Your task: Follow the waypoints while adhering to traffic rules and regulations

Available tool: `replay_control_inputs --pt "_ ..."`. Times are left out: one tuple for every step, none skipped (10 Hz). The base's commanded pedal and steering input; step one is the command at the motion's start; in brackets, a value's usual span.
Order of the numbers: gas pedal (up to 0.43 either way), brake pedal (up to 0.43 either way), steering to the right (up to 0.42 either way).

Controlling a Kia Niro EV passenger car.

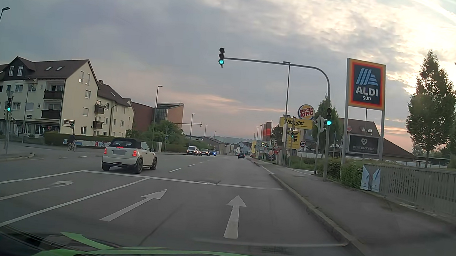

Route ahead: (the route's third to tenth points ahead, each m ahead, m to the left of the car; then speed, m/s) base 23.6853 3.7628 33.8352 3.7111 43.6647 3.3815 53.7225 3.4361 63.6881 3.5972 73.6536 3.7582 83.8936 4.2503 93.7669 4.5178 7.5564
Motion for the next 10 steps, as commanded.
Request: replay_control_inputs --pt "0.13 0.0 -0.004" --pt "0.13 0.0 -0.003" --pt "0.13 0.0 -0.003" --pt "0.13 0.0 -0.003" --pt "0.13 0.0 -0.003" --pt "0.13 0.0 -0.001" --pt "0.13 0.0 0.001" --pt "0.13 0.0 -0.001" --pt "0.13 0.0 -0.004" --pt "0.13 0.0 -0.004"
